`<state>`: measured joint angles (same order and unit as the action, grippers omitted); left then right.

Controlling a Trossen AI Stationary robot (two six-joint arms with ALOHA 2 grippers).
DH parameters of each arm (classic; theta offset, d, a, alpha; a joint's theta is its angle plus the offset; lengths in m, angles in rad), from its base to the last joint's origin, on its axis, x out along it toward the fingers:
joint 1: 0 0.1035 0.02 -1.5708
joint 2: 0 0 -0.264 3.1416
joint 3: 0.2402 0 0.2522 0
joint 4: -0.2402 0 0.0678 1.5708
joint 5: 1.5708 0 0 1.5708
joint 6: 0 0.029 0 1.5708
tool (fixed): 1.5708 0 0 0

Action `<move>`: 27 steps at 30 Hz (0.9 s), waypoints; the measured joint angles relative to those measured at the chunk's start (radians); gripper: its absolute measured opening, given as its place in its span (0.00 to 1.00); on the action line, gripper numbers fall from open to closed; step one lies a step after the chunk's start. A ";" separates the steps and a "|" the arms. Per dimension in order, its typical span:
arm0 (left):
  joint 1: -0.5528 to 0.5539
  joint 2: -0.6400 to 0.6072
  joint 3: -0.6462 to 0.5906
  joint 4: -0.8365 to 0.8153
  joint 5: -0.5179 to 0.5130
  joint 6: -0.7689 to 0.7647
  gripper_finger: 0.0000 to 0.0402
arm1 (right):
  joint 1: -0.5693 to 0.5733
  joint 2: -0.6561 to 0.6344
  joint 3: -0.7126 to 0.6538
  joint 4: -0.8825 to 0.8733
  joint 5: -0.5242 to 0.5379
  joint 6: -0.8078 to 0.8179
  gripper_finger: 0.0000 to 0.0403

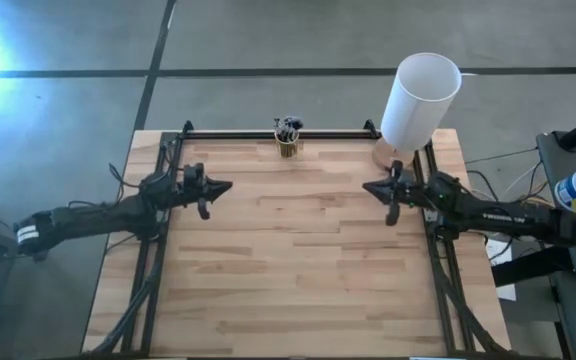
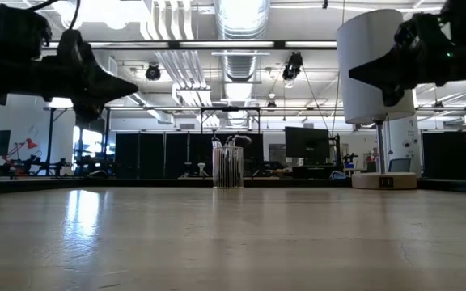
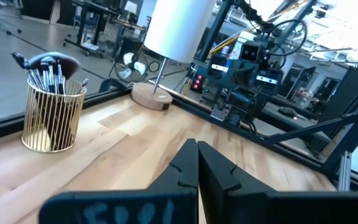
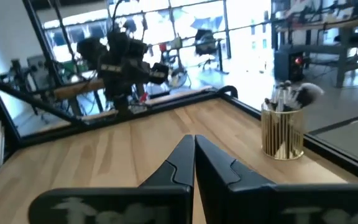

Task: Put items in baskets/containers
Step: Return to Home Position

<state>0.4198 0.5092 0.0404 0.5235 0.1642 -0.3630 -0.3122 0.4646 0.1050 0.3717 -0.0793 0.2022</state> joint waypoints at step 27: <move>0.006 -0.500 -0.032 -0.514 -0.148 0.080 0.00 | 0.000 -0.446 -0.096 -0.362 0.068 0.026 0.02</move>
<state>0.4259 0.0095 0.0086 0.0099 0.0164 -0.2833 -0.3119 0.0187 0.0093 0.0099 -0.0110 0.2286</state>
